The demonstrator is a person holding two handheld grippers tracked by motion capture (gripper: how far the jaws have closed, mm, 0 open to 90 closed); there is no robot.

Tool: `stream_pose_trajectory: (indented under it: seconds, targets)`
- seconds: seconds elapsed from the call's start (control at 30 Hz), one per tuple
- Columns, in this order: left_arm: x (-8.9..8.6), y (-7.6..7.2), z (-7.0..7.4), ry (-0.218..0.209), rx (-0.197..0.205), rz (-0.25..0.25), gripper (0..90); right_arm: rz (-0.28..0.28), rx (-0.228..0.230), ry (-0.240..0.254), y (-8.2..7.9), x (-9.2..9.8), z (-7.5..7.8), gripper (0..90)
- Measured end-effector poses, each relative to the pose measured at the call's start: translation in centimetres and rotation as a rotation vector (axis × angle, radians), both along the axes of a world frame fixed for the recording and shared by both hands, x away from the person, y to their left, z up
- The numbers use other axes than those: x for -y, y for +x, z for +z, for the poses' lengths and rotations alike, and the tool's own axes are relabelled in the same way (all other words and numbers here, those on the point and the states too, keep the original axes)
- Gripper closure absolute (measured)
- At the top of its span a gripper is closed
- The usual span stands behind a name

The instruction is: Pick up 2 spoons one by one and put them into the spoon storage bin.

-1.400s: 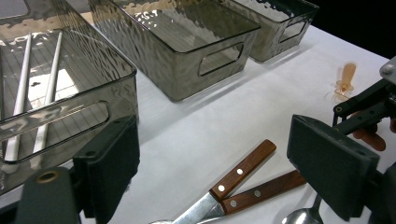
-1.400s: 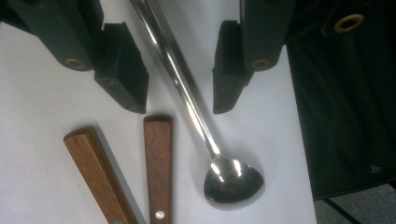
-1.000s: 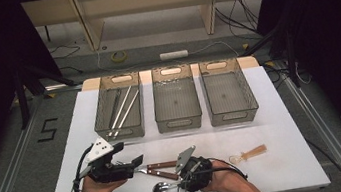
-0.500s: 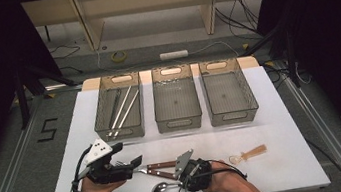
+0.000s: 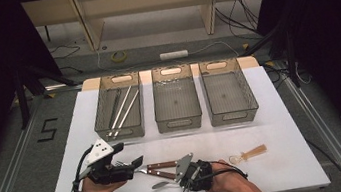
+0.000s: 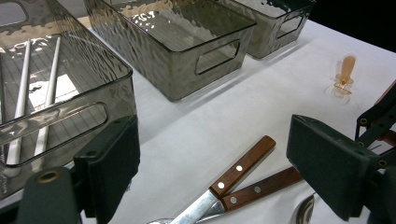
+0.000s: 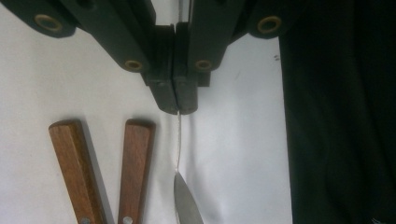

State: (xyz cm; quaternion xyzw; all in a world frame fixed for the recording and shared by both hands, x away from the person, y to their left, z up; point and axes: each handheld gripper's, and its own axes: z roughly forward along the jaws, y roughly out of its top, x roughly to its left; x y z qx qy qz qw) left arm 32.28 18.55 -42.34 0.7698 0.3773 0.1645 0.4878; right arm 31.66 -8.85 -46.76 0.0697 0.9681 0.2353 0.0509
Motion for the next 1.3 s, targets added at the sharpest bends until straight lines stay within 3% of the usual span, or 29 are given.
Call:
stream_pose_trajectory:
  seconds: [0.33,0.7,1.03,1.3]
  targets:
    - [-0.1,0.0,0.0,-0.027,-0.005,-0.002,16.7,-0.029,-0.006,0.071,0.4,0.9,1.2,90.0]
    - [-0.4,0.1,0.1,-0.057,0.002,0.018,16.6,-0.104,0.009,0.115,1.6,2.4,2.4,90.0]
    - [-0.6,0.1,0.2,-0.075,0.012,0.032,16.4,-0.199,0.02,0.177,3.7,3.8,4.2,90.0]
    - [-0.7,0.1,0.2,-0.081,0.017,0.04,16.4,-0.267,0.017,0.218,5.7,3.5,5.7,90.0]
